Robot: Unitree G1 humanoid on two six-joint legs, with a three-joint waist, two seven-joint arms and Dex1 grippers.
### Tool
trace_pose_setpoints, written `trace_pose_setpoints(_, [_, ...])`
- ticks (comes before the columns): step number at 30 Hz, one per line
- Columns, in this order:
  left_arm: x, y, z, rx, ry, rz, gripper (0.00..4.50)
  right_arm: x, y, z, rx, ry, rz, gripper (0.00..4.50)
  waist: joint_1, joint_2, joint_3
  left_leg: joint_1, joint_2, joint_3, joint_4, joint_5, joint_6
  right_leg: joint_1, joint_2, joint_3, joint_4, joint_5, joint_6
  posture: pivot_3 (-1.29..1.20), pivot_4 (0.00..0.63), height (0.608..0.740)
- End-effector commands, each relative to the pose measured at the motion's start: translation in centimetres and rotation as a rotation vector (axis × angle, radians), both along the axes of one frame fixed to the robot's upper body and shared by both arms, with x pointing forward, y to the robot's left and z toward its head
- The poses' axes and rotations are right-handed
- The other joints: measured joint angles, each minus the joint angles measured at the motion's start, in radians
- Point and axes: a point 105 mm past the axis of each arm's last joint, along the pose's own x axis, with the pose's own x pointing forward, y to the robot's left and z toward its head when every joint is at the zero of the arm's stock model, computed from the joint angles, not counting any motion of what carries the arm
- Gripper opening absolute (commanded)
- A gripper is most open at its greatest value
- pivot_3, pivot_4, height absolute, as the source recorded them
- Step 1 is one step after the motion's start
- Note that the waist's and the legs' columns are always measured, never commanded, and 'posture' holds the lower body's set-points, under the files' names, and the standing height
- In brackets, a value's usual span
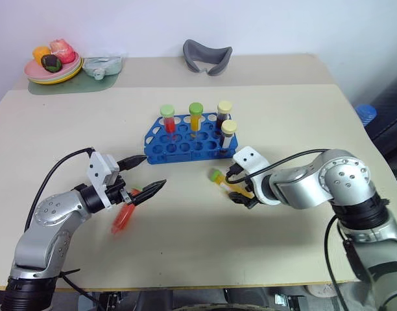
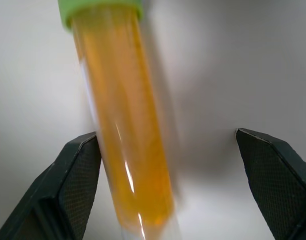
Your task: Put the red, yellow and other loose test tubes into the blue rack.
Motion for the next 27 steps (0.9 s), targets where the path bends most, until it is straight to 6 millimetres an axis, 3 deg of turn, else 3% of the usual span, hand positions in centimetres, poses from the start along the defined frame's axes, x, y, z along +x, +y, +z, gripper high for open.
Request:
trace_pose_setpoints(1, [0.0, -0.3, 0.2, 0.0, -0.027, -0.024, 4.5, -0.2, -1.0, -0.3, -0.059, 0.028, 0.011, 4.23, 0.0, 0.0, 0.0, 0.0, 0.0, 0.0, 0.0, 0.0, 0.0, 0.0, 0.0, 0.0, 0.0, 0.0, 0.0, 0.0, 0.15, 0.74])
trace_pose_setpoints(8, [0.0, -0.4, -0.7, -0.005, -0.024, -0.045, 4.5, 0.3, -1.1, 0.2, -0.081, 0.077, 0.045, 4.23, 0.002, 0.0, 0.0, -0.003, 0.0, 0.0, 0.0, 0.0, 0.0, -0.002, 0.0, 0.0, 0.0, 0.0, 0.0, 0.0, 0.15, 0.74])
trace_pose_setpoints(19, [-0.4, -0.2, -1.7, -0.016, -0.028, -0.051, 4.5, 3.4, -1.4, -0.2, -0.153, 0.165, -0.006, 4.23, -0.008, -0.001, -0.001, -0.003, 0.0, 0.0, 0.002, 0.0, 0.0, -0.003, 0.0, 0.0, 0.001, 0.0, 0.0, 0.0, 0.15, 0.74])
trace_pose_setpoints(27, [-0.8, -0.6, -1.5, -0.023, -0.033, -0.043, 4.5, 3.7, -1.3, -0.6, -0.145, 0.209, 0.006, 4.23, -0.007, -0.004, -0.003, 0.002, 0.0, 0.0, 0.002, 0.0, 0.0, 0.002, 0.0, 0.0, 0.001, 0.0, 0.0, 0.0, 0.15, 0.74])
